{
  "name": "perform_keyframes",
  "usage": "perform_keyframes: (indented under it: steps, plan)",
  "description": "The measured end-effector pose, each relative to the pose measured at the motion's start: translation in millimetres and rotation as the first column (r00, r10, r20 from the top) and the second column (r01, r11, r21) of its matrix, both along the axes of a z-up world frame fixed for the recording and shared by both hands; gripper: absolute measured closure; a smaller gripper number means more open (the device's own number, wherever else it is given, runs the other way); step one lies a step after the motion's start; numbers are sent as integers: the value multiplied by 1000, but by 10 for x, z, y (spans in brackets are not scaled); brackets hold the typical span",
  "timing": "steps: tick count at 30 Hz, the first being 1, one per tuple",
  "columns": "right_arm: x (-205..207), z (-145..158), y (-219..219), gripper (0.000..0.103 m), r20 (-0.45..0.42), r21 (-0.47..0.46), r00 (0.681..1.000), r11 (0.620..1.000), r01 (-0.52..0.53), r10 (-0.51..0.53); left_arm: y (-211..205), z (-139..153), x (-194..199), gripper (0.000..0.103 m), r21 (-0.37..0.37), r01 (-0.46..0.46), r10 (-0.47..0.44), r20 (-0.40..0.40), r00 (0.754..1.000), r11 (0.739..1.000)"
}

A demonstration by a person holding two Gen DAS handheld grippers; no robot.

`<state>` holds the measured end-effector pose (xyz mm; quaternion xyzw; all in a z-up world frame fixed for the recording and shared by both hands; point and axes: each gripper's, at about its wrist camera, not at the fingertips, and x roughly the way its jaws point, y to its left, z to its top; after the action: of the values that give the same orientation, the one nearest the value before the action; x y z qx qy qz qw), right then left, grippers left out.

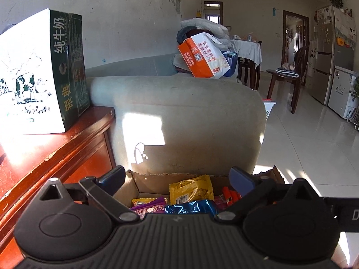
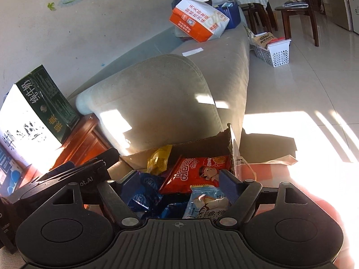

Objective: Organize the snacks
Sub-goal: 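Open both grippers to drop the waffle pack and Amerie bag into the box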

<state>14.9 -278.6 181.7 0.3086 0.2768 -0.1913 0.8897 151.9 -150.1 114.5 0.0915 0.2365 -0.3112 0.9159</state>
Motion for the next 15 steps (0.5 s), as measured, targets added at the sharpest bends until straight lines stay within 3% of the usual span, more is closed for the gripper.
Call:
perform_keyframes:
  steps: [15]
  plan:
    - [-131,32,144,7,-168,-103,985,994,-46,28,252,-109,-304,2,235,-59,84,-102,991,970]
